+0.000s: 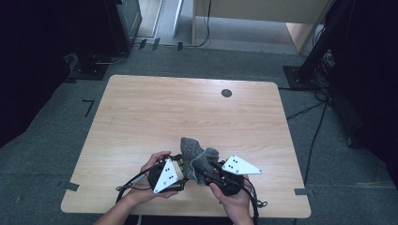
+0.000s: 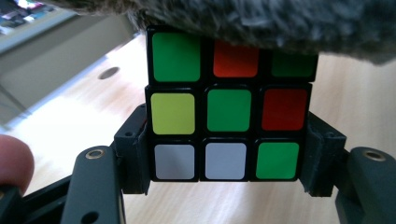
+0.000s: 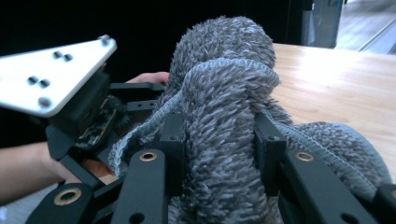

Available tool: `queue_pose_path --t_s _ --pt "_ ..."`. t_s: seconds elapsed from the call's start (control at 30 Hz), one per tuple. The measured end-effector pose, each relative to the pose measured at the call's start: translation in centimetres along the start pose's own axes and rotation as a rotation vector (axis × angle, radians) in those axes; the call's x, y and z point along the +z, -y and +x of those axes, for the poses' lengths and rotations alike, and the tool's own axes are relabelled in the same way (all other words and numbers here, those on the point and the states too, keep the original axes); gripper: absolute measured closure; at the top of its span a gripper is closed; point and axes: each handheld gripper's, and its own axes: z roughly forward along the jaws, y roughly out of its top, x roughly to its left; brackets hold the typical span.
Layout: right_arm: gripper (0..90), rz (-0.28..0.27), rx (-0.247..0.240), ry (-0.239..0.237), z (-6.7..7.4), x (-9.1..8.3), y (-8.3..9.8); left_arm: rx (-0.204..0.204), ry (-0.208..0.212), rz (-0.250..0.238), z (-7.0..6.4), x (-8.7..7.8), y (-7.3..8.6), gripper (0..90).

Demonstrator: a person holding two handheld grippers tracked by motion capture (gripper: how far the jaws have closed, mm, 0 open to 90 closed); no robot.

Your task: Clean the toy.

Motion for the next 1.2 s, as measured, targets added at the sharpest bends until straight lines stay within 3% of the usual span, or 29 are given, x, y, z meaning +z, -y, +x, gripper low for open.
queue_pose_path --t_s 0.1,0.2,0.23,0.3,0.37,0.43,0.5,0.6,0.7,0.87,0.97,1.07,1.2 --pt "64.7 0.031 0.029 0.091 -1.7 -0.2 0.1 -0.006 0.0 -0.002 0.2 -0.1 0.1 34.1" --pt "64.6 0.043 0.088 0.131 -3.1 -0.7 0.3 -0.002 0.001 -0.007 0.2 0.0 0.1 34.1" --pt "64.5 0.029 0.09 0.121 -3.0 -0.9 0.1 0.005 0.001 0.001 0.1 0.0 0.1 34.0" --pt "63.9 -0.016 0.081 0.051 -2.3 -1.1 -0.2 0.014 0.0 0.013 0.0 0.2 0.2 34.0" --pt "63.2 -0.019 0.045 -0.011 -1.2 -0.7 -0.5 0.007 0.004 0.011 0.0 0.2 0.1 34.0" --pt "62.5 0.02 0.006 0.002 -0.5 -0.1 -0.4 -0.011 0.009 0.0 0.1 0.0 -0.1 34.0" --pt "62.6 0.015 0.039 0.0 -1.1 0.0 -0.1 -0.005 0.004 -0.002 0.1 -0.1 -0.1 34.1" --pt "62.8 0.031 0.063 0.11 -2.8 -0.6 0.1 -0.03 0.003 -0.029 0.5 -0.5 -0.1 34.0" --pt "62.9 0.006 0.119 0.135 -4.2 -1.3 0.4 -0.074 0.014 -0.07 1.1 -0.9 -0.3 34.0" --pt "64.3 -0.008 0.135 0.033 -3.8 -0.6 0.7 -0.123 0.045 -0.12 1.6 -1.4 -0.3 34.0" --pt "64.4 -0.02 0.199 -0.027 -4.2 -0.4 1.1 -0.154 0.058 -0.143 1.9 -1.6 -0.3 34.0" --pt "64.4 0.032 0.21 -0.066 -4.2 0.3 1.5 -0.183 0.062 -0.172 2.1 -1.9 -0.5 34.0" --pt "64.3 0.076 0.198 -0.074 -4.2 1.0 1.9 -0.192 0.043 -0.173 2.5 -2.1 -0.4 34.0"
